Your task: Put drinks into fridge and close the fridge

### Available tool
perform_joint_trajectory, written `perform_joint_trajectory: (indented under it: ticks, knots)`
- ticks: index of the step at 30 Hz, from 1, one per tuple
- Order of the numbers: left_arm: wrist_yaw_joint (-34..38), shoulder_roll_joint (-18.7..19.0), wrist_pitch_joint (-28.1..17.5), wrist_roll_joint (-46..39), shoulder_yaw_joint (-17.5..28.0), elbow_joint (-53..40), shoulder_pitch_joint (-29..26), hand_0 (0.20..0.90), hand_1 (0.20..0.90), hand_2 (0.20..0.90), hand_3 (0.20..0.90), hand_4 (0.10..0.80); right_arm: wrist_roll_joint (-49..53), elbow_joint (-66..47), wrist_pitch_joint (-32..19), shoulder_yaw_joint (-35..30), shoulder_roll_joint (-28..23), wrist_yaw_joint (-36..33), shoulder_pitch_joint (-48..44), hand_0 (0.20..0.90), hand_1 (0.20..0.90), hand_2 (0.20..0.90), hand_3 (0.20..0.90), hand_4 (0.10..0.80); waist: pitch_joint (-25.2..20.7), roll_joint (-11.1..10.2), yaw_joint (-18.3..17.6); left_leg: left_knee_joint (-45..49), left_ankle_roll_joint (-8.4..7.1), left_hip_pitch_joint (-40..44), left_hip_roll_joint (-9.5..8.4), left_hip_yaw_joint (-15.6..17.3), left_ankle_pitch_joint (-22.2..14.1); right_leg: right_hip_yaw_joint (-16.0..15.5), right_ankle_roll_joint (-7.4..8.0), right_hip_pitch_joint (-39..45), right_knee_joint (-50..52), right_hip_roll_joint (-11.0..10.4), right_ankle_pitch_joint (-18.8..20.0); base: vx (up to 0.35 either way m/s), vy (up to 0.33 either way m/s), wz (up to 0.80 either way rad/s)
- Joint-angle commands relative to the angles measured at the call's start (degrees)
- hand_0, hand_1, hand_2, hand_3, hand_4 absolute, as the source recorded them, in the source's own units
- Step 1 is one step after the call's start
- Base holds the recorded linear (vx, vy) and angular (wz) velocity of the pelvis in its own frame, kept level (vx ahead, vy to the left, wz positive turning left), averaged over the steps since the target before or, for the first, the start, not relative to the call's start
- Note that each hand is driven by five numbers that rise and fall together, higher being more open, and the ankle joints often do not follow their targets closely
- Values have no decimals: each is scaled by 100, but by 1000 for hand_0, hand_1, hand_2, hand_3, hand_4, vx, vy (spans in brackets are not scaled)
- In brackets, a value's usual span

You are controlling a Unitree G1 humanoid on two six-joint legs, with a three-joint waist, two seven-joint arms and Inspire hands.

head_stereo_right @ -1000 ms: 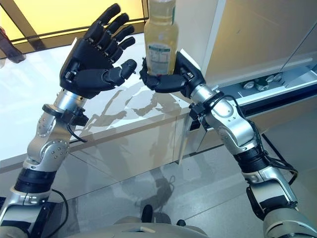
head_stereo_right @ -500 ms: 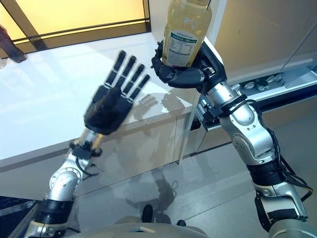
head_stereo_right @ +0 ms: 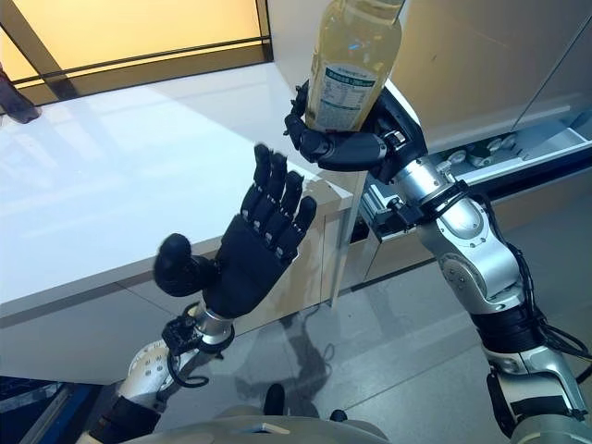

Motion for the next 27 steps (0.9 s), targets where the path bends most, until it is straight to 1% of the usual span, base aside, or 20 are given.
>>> perform_joint_trajectory:
  ticks: [1,2,4,5,6,7,8,11,12,14,16,17,18,19,20,21,22,24,27]
  knots:
    - [-817,-258,486,1029,235,724,275,900,900,900,900,800,705,-212,-459,-1143,-39,230,-243,300,300,300,200,100,-666,-129,-55,7,69,139,-101,160,-655,146,358,-517,145,-53,474,0,0,0]
    - [-987,-269,477,1264,280,1005,352,900,900,900,900,800,736,-220,-450,-1166,-70,311,-165,300,300,300,200,100,-670,-134,-65,7,65,127,-97,173,-645,149,364,-532,148,-56,481,0,0,0]
    - [-1243,-436,511,1792,487,1757,541,900,900,900,900,800,865,-230,-332,-1243,-152,581,26,300,300,300,200,100,-675,-142,-79,7,58,101,-93,215,-626,145,381,-559,146,-61,497,0,0,0]
    - [-1260,-497,591,1956,638,2088,587,900,900,900,900,800,901,-244,-286,-1271,-197,685,112,300,300,300,200,100,-679,-150,-82,7,58,93,-97,224,-625,146,390,-565,142,-63,501,0,0,0]
    - [-1123,-562,554,2183,771,2404,623,900,900,900,900,800,938,-262,-199,-1297,-224,786,183,300,300,300,200,100,-691,-163,-88,7,58,85,-101,240,-627,150,401,-572,140,-68,503,19,23,-6]
    - [-1032,-593,326,2527,894,2829,658,900,900,900,900,800,1077,-294,-137,-1330,-310,886,268,300,300,300,200,100,-704,-180,-102,7,56,61,-106,253,-618,164,409,-594,139,-69,506,19,21,-9]
    - [-831,-624,109,2689,938,2997,670,900,900,900,900,800,1153,-323,-88,-1349,-350,958,321,300,300,300,200,100,-699,-187,-109,7,59,62,-109,260,-620,169,411,-595,139,-68,505,11,17,-13]
    - [-120,-569,-786,3409,1029,3566,663,900,900,900,900,800,1381,-460,34,-1450,-489,1306,529,300,300,300,200,100,-697,-218,-145,7,65,74,-104,290,-668,193,438,-591,137,-64,473,29,12,-7]
    - [218,-514,-1107,3592,1007,3731,629,900,900,900,900,800,1472,-506,96,-1473,-541,1413,567,300,300,300,200,100,-700,-232,-166,7,69,65,-107,300,-664,212,441,-614,154,-62,472,-6,14,-5]
    - [551,-408,-1513,3939,941,3910,562,900,900,900,900,800,1543,-555,159,-1508,-609,1534,595,300,300,300,200,100,-698,-248,-191,7,71,58,-108,319,-662,225,452,-634,166,-59,475,0,17,-6]
    - [1274,-249,-2094,4489,772,4080,490,900,900,900,900,800,1634,-639,248,-1553,-683,1635,678,300,300,300,200,100,-693,-257,-236,7,74,45,-105,350,-646,258,459,-678,212,-50,471,1,12,-3]
    - [1508,-192,-2235,4742,743,4167,446,900,900,900,900,800,1656,-697,307,-1591,-697,1659,715,300,300,300,200,100,-691,-258,-253,8,77,40,-106,365,-642,270,462,-692,223,-47,468,-4,31,-2]
    - [1734,-149,-2584,5232,723,4342,386,900,900,900,900,800,1627,-782,375,-1647,-696,1689,788,300,300,300,200,100,-687,-259,-279,17,83,27,-109,384,-639,290,465,-714,242,-42,464,-4,33,-5]
    - [2215,-104,-3117,5910,695,4521,346,900,900,900,900,800,1543,-817,404,-1744,-697,1771,930,300,300,300,200,100,-683,-256,-308,25,90,18,-106,403,-640,316,468,-741,268,-34,457,-6,35,-11]
    - [2701,-41,-3383,6416,646,4712,297,900,900,900,900,800,1447,-844,409,-1810,-648,1821,1054,300,300,300,200,100,-673,-250,-334,28,96,12,-103,424,-633,338,473,-764,284,-27,458,-9,32,-17]
    - [3169,-4,-3476,6872,620,4971,218,900,900,900,900,800,1290,-904,425,-1861,-554,1800,1175,300,300,300,200,100,-665,-250,-373,30,101,-5,-100,457,-615,370,482,-802,306,-16,469,-13,28,-15]
    - [3285,7,-3524,7026,670,5225,161,900,900,900,900,800,1230,-963,423,-1924,-516,1786,1285,300,300,300,200,100,-663,-255,-402,31,104,-14,-94,483,-615,398,487,-819,314,-7,466,-17,27,-13]
    - [3545,-32,-3361,7179,762,5583,81,900,900,900,900,800,994,-1014,343,-2000,-414,1757,1502,300,300,300,200,100,-653,-257,-464,33,103,-10,-84,533,-629,449,496,-841,323,6,456,-6,27,-13]
    - [3701,-75,-3505,7258,784,5974,108,900,900,900,900,800,715,-986,155,-2114,-312,1779,1745,300,300,300,200,100,-637,-265,-522,35,106,-2,-80,590,-635,499,500,-858,328,25,464,12,18,-13]
